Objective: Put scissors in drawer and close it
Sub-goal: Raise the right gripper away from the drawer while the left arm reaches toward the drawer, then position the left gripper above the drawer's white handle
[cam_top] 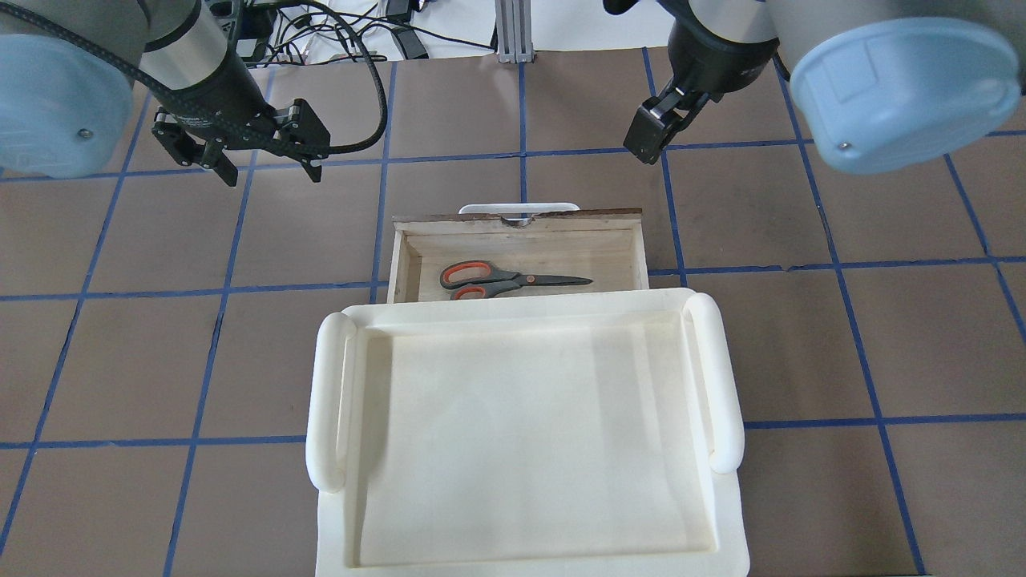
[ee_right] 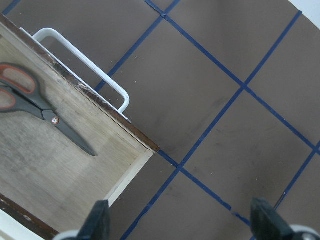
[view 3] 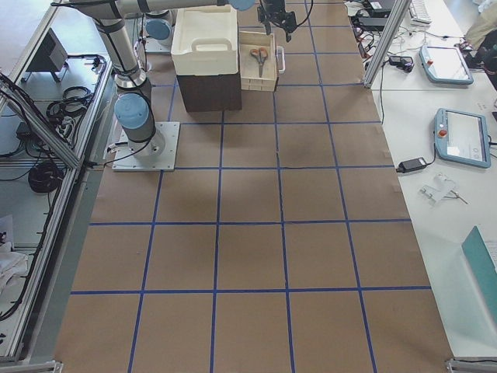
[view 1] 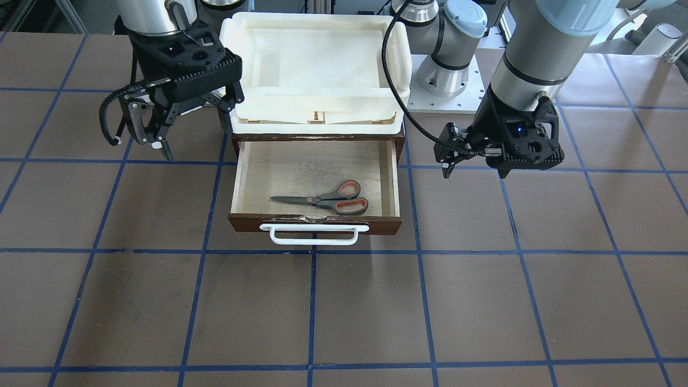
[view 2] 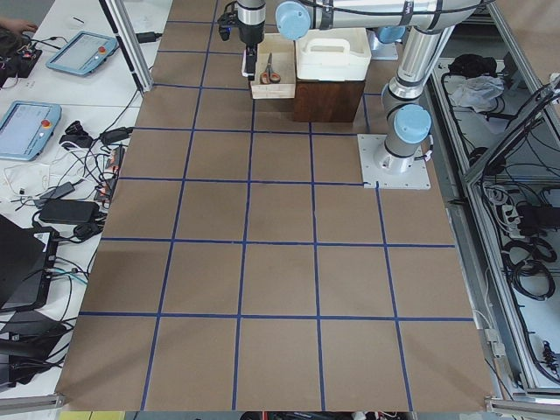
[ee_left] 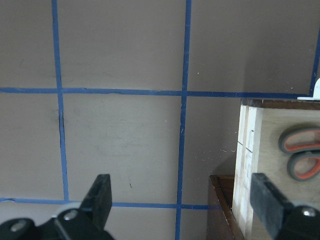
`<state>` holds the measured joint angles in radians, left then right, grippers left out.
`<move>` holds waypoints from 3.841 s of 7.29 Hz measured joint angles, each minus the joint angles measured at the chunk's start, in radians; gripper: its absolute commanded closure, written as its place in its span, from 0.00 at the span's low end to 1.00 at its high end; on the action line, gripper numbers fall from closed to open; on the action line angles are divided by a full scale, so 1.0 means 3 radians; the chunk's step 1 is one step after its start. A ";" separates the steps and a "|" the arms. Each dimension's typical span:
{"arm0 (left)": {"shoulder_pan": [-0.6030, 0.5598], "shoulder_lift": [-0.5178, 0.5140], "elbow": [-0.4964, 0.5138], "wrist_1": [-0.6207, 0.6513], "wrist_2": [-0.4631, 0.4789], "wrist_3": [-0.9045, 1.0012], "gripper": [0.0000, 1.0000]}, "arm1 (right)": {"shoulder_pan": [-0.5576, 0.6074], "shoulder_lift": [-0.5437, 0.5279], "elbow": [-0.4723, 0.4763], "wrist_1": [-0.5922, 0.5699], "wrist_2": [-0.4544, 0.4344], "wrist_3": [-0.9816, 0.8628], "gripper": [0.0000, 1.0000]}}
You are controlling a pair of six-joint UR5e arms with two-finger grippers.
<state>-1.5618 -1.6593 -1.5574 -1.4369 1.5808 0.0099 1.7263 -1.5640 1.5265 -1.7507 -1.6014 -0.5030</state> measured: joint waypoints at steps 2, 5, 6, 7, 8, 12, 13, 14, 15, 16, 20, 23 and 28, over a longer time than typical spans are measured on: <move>-0.0172 -0.0238 0.0058 0.0275 -0.0020 -0.0160 0.00 | -0.0042 -0.0092 0.0000 0.0190 0.0003 0.0691 0.00; -0.0515 -0.0707 0.0084 0.0801 -0.0024 -0.0591 0.00 | -0.0156 -0.0177 -0.0009 0.0332 0.0029 0.1258 0.00; -0.0606 -0.0848 0.0089 0.0929 -0.0022 -0.0714 0.00 | -0.0296 -0.0194 -0.0025 0.0378 0.0059 0.1295 0.00; -0.0674 -0.0956 0.0093 0.1019 -0.0021 -0.0855 0.00 | -0.0420 -0.0234 -0.0037 0.0472 0.0121 0.1308 0.00; -0.0743 -0.1052 0.0096 0.1110 -0.0022 -0.1008 0.00 | -0.0484 -0.0276 -0.0036 0.0570 0.0169 0.1310 0.00; -0.0926 -0.1326 0.0247 0.1130 -0.0004 -0.1368 0.00 | -0.0518 -0.0253 -0.0020 0.0593 0.0185 0.1285 0.00; -0.0938 -0.1349 0.0260 0.1067 -0.0005 -0.1378 0.00 | -0.0518 -0.0188 -0.0028 0.0560 0.0182 0.1341 0.00; -0.0942 -0.1358 0.0266 0.1001 -0.0008 -0.1381 0.00 | -0.0518 -0.0124 -0.0046 0.0499 0.0154 0.1435 0.00; -0.0943 -0.1356 0.0271 0.0944 -0.0011 -0.1384 0.00 | -0.0516 -0.0083 -0.0063 0.0456 0.0087 0.1503 0.00; -0.0942 -0.1351 0.0274 0.0885 -0.0012 -0.1398 0.00 | -0.0511 -0.0068 -0.0072 0.0439 0.0032 0.1535 0.00; -0.0936 -0.1284 0.0282 0.0624 -0.0005 -0.1448 0.00 | -0.0498 -0.0059 -0.0050 0.0401 0.0022 0.1532 0.00; -0.0935 -0.1237 0.0283 0.0534 -0.0013 -0.1454 0.00 | -0.0498 -0.0059 -0.0043 0.0381 0.0021 0.1517 0.00; -0.0940 -0.1399 0.0434 0.0576 -0.0159 -0.1673 0.00 | -0.0498 -0.0059 -0.0032 0.0381 -0.0004 0.1493 0.00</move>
<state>-1.8439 -2.0791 -1.4271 -1.2642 1.5330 -0.4920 1.5769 -1.5817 1.5170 -1.6364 -1.6026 -0.0551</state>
